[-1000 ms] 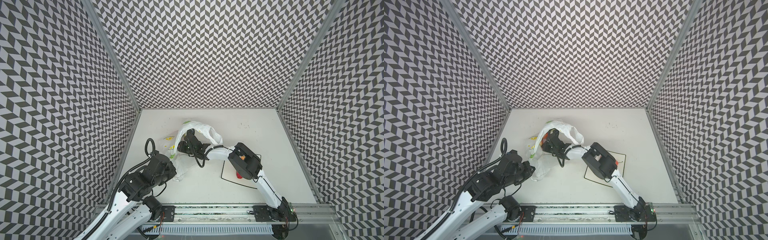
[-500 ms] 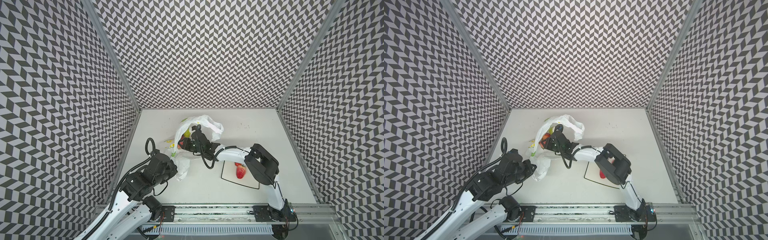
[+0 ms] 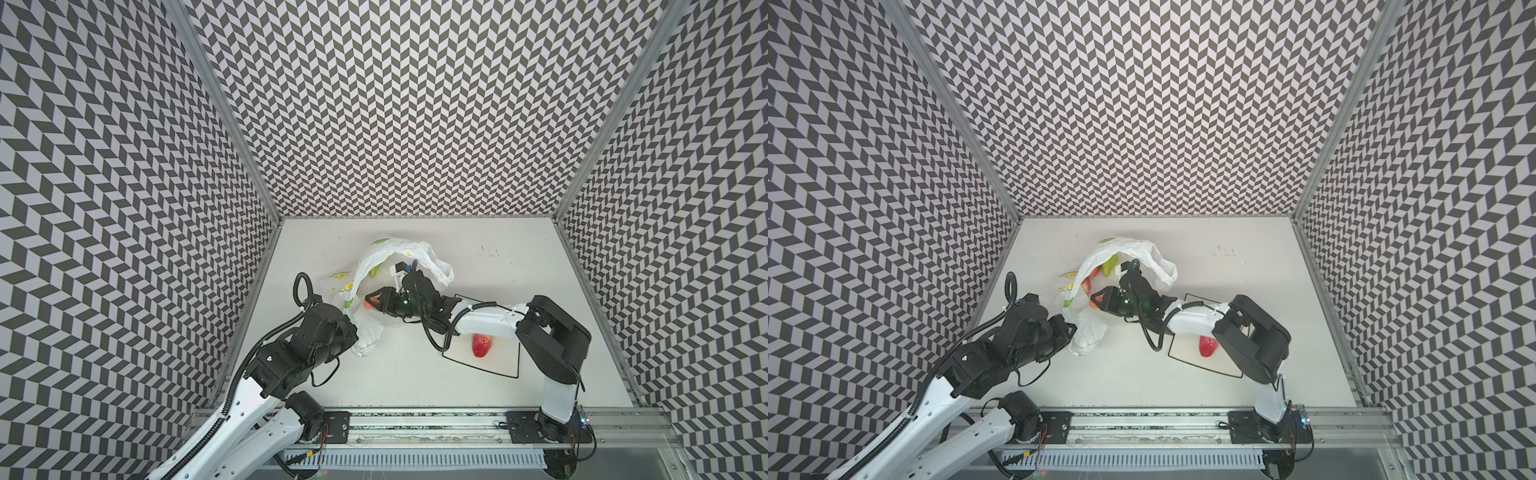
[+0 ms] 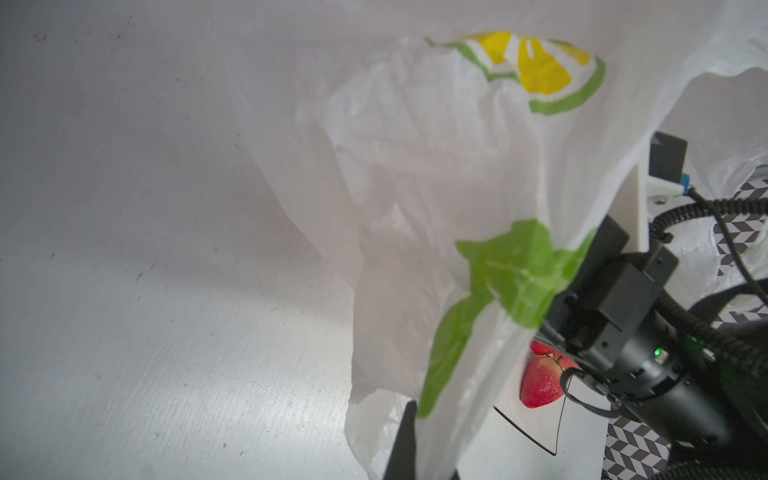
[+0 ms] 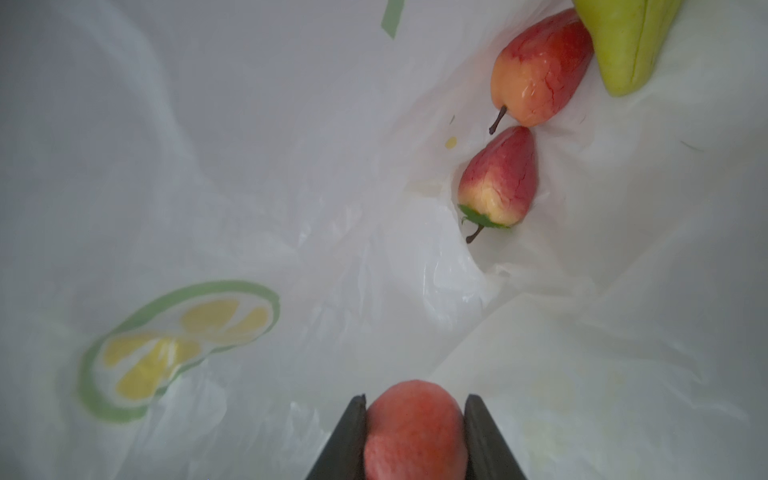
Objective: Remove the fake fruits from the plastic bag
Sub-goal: 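Carry the pink peach out of the bag onto the white mat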
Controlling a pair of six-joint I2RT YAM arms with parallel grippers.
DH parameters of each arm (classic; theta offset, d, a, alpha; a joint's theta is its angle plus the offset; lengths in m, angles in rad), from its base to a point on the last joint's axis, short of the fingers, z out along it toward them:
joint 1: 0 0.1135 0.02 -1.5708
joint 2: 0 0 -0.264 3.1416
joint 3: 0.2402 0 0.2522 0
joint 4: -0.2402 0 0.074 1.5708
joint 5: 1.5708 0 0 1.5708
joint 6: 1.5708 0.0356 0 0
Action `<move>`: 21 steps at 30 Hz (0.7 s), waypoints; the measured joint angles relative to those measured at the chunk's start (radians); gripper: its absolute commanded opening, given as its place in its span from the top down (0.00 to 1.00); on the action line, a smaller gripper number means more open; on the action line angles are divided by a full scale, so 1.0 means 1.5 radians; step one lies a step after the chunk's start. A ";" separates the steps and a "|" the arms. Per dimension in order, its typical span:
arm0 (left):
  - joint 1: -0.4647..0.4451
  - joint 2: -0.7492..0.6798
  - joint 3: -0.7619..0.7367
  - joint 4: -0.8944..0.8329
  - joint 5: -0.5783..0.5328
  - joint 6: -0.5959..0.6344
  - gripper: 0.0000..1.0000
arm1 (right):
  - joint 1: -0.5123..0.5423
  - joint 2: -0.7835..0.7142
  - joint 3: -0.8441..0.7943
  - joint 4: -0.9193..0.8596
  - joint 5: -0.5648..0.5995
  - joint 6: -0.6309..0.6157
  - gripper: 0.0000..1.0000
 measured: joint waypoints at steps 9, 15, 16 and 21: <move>0.000 0.003 -0.002 0.016 -0.004 0.000 1.00 | 0.011 -0.205 -0.125 -0.053 -0.022 -0.084 0.65; 0.000 0.007 -0.003 0.027 -0.004 0.002 1.00 | 0.019 -0.372 -0.216 -0.172 0.030 -0.186 0.65; 0.000 0.007 -0.003 0.028 -0.004 0.002 1.00 | 0.020 -0.400 -0.237 -0.195 0.044 -0.201 0.65; 0.000 0.007 -0.003 0.031 -0.004 0.003 1.00 | 0.020 -0.512 -0.333 -0.292 0.129 -0.243 0.65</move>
